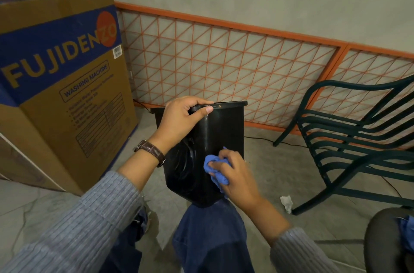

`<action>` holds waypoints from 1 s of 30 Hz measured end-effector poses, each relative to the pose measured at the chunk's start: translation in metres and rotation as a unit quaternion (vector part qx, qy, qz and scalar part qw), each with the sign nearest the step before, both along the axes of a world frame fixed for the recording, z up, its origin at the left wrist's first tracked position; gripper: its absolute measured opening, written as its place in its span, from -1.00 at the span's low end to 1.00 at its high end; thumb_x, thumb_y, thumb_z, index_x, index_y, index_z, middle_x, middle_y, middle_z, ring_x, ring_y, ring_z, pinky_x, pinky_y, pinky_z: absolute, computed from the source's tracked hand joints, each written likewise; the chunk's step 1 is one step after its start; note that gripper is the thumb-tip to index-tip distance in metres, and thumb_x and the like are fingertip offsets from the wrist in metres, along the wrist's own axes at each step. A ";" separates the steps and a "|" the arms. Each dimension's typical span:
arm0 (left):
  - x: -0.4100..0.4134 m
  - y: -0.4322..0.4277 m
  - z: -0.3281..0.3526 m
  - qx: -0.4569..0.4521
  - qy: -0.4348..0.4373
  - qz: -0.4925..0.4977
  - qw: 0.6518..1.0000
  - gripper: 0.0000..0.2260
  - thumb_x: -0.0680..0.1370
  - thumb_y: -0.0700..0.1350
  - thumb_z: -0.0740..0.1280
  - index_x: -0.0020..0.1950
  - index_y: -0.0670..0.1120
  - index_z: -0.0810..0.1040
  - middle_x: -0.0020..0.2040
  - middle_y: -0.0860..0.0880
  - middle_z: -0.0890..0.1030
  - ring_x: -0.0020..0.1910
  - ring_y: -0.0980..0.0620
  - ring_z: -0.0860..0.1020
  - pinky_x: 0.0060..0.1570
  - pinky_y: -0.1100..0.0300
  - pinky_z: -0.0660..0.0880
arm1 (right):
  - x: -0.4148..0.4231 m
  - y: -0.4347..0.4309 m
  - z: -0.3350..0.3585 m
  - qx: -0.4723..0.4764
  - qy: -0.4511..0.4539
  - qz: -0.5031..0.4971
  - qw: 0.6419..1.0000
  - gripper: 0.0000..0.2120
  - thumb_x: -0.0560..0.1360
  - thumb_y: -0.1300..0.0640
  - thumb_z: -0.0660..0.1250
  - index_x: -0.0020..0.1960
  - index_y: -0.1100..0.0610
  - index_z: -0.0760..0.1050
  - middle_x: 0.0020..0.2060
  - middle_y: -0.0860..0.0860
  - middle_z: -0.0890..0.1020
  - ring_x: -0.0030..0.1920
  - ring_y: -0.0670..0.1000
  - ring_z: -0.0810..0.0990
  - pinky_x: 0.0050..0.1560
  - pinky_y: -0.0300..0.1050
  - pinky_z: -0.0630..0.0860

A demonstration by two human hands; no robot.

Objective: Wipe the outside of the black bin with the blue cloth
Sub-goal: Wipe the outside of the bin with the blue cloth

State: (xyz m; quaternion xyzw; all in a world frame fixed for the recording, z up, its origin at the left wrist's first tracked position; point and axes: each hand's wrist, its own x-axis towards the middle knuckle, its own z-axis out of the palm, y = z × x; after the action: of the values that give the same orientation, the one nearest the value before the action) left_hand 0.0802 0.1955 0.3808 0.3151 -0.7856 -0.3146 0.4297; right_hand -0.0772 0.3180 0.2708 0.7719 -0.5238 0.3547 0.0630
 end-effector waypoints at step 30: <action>0.007 0.001 -0.006 0.047 0.039 0.005 0.998 -0.83 0.49 -0.07 0.36 0.07 0.04 0.60 0.02 0.12 0.63 0.09 0.19 0.54 0.19 0.13 0.46 | -0.029 0.004 -0.019 -0.006 0.094 0.042 0.995 -0.74 0.46 0.15 0.25 0.15 0.10 0.38 0.12 0.05 0.36 0.06 0.06 0.39 0.10 -0.04 0.36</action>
State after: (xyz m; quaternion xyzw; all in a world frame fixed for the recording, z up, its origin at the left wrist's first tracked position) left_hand 0.0876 0.1962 0.3750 0.3258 -0.7511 -0.3610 0.4465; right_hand -0.1058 0.3219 0.2518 0.8226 -0.4810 0.2860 0.1014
